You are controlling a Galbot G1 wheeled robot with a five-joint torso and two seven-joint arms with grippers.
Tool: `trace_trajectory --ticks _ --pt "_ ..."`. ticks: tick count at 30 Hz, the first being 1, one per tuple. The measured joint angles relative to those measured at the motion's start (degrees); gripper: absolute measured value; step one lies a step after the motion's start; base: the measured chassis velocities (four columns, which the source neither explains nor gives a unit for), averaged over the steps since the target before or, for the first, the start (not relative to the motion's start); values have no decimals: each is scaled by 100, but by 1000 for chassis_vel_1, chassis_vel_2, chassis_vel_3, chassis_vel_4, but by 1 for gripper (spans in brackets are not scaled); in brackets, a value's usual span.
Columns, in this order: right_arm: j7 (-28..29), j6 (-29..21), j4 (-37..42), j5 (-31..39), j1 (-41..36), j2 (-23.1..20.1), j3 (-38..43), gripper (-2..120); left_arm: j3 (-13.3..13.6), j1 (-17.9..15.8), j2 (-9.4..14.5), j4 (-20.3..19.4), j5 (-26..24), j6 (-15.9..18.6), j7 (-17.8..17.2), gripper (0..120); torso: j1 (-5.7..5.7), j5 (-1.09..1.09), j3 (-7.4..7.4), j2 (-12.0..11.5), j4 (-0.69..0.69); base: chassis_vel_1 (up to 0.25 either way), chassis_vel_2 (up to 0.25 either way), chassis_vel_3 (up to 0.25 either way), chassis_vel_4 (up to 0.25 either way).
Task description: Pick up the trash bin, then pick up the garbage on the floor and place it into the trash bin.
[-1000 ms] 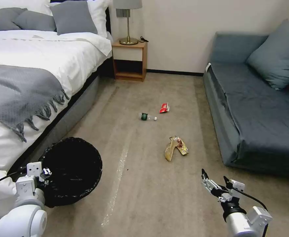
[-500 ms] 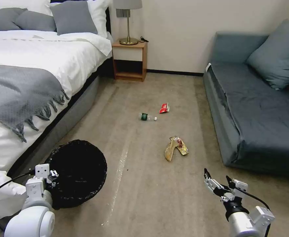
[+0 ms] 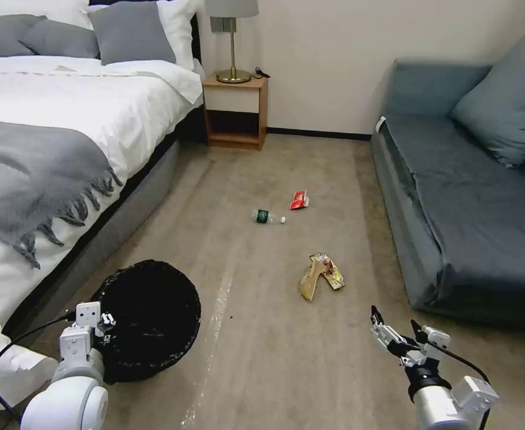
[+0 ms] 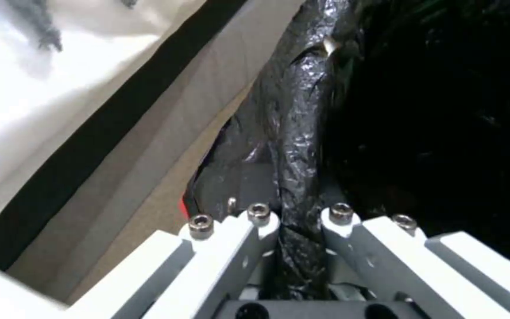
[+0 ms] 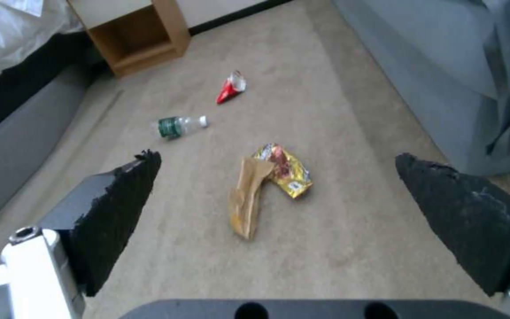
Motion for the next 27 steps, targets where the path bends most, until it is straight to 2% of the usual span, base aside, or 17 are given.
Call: trace_trajectory --ticks 27 --pt "-45 27 -17 -72 -50 11 55 100 200 -105 21 185 61 -38 35 2 0 0 0 0 -1 -102 94 99 -95"
